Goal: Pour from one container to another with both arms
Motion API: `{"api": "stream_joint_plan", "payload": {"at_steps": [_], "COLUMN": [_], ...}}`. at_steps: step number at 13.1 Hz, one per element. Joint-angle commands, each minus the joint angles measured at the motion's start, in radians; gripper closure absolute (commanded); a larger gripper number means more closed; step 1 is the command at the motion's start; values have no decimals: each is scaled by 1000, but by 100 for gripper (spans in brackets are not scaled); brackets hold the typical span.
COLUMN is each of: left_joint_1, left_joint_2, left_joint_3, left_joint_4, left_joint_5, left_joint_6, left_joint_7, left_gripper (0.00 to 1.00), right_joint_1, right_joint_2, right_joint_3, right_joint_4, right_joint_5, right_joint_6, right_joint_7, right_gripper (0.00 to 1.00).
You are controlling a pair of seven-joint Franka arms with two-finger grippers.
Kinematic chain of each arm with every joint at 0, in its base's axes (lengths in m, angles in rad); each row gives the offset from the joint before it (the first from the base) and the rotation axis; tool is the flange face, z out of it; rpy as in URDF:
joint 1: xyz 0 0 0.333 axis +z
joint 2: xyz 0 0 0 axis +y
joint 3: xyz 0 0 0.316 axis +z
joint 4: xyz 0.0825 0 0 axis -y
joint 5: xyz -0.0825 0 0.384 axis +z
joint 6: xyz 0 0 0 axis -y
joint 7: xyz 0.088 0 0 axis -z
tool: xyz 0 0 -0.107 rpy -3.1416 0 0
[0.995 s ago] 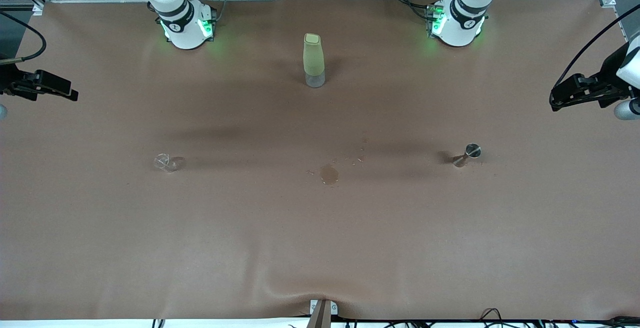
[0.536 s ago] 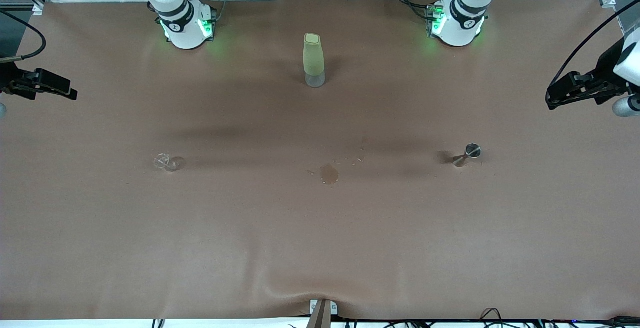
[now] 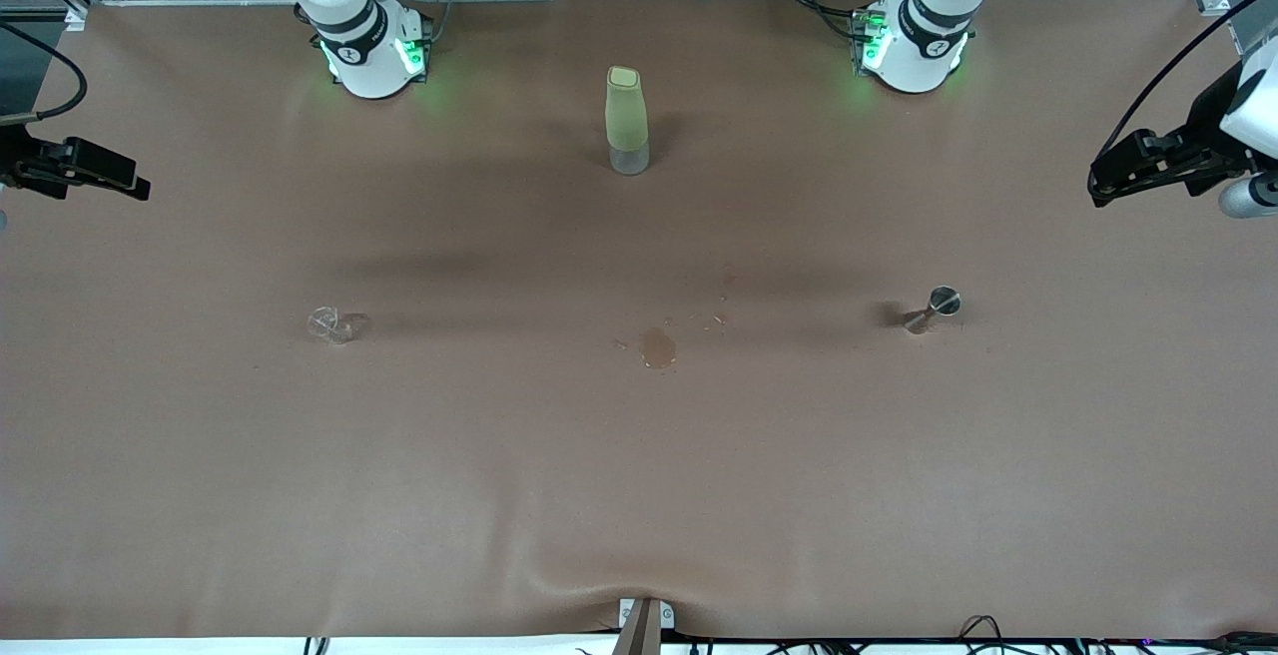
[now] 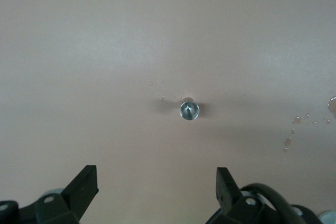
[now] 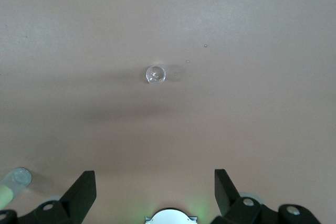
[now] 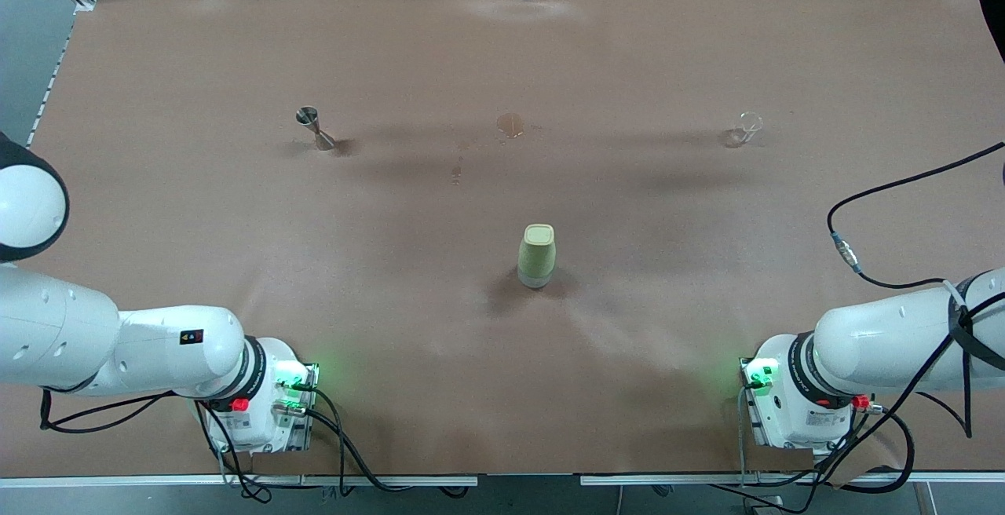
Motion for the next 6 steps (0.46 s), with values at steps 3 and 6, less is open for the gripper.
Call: {"api": "stream_joint_plan", "payload": {"at_steps": [3, 6], "left_joint_1": [7, 7], "left_joint_2": [-35, -33], "left_joint_3": [9, 12], "left_joint_4": [-39, -29], "left_joint_5": [-29, -21], "left_joint_6": [23, 21], "left_joint_7": [19, 19], "left_gripper": [0, 0], "right_joint_1": [1, 0], "right_joint_2": [-19, -18], "right_joint_3": [1, 3], "right_joint_4": [-15, -15], "right_joint_5": [-5, -5], "right_joint_6": [4, 15], "right_joint_7": [-8, -57], "right_gripper": [0, 0]}}
